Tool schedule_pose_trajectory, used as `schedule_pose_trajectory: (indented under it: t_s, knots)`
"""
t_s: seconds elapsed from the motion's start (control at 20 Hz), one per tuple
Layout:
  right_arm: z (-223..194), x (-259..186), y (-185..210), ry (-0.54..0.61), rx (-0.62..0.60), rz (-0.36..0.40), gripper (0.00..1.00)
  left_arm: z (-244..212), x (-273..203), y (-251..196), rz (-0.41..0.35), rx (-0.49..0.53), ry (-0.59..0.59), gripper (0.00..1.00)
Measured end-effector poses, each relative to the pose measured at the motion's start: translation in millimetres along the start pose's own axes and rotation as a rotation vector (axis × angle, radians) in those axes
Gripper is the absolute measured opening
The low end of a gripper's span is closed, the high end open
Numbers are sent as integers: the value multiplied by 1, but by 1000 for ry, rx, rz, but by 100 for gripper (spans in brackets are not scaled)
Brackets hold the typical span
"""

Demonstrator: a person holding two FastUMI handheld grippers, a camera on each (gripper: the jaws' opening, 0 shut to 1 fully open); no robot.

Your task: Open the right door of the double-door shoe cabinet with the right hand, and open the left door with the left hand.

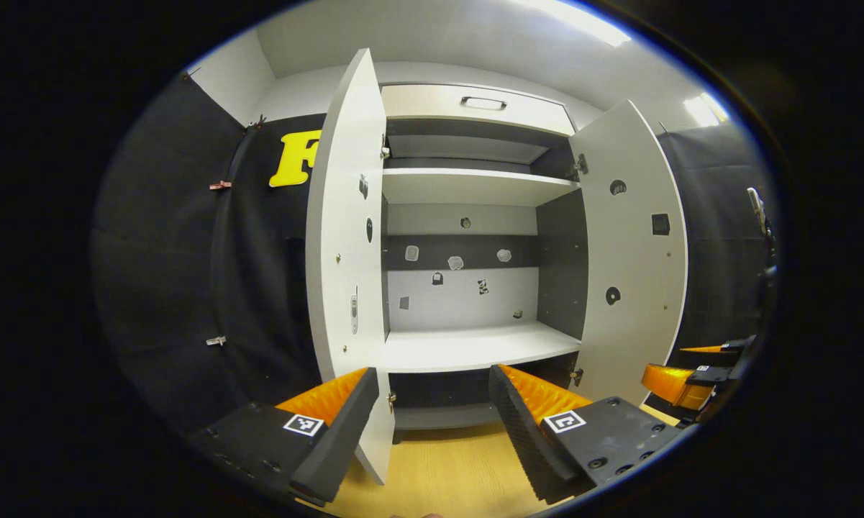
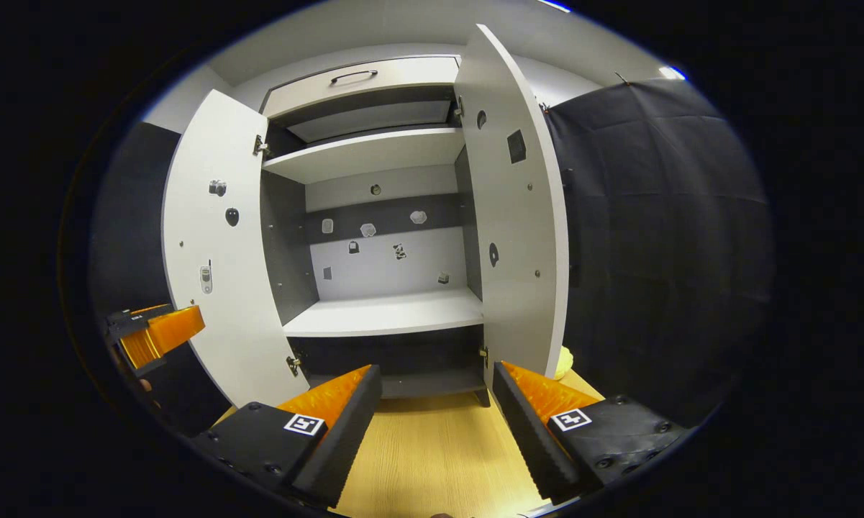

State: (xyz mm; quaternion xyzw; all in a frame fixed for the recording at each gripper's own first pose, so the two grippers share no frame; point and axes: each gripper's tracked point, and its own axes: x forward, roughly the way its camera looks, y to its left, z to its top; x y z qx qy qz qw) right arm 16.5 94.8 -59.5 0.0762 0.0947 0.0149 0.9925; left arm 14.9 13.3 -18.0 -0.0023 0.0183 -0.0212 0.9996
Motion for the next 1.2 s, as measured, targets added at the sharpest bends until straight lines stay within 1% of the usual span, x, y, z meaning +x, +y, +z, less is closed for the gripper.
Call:
schedule_pose_trajectory:
  t_s: [0.2,0.3,0.35,0.45,0.6,0.7,0.85,1.0,1.1,1.2]
  knots:
    - [6,9,4,-15,-25,42,98,-1,0,-2,39,-23,-7,95]
    - [6,14,7,-17,-40,62,98,-5,1,3,91,-12,8,95]
    - [5,16,9,-18,-39,75,98,-6,0,1,104,-10,12,96]
    - [7,18,10,-17,-35,100,98,-5,-1,-4,111,-23,16,96]
    - [15,22,7,-52,-60,133,98,2,-4,-11,114,-43,4,96]
    - [16,24,2,-50,-76,157,98,7,-6,-19,108,-63,0,96]
    - [10,26,-4,-38,-71,184,98,3,-3,-36,76,-114,23,95]
    - [6,26,-9,-26,-98,227,98,7,-8,-44,91,-157,14,95]
    - [9,29,-16,-36,-118,239,99,8,-13,-47,116,-132,6,95]
    - [12,30,-15,-43,-123,269,98,11,-18,-49,151,-92,0,95]
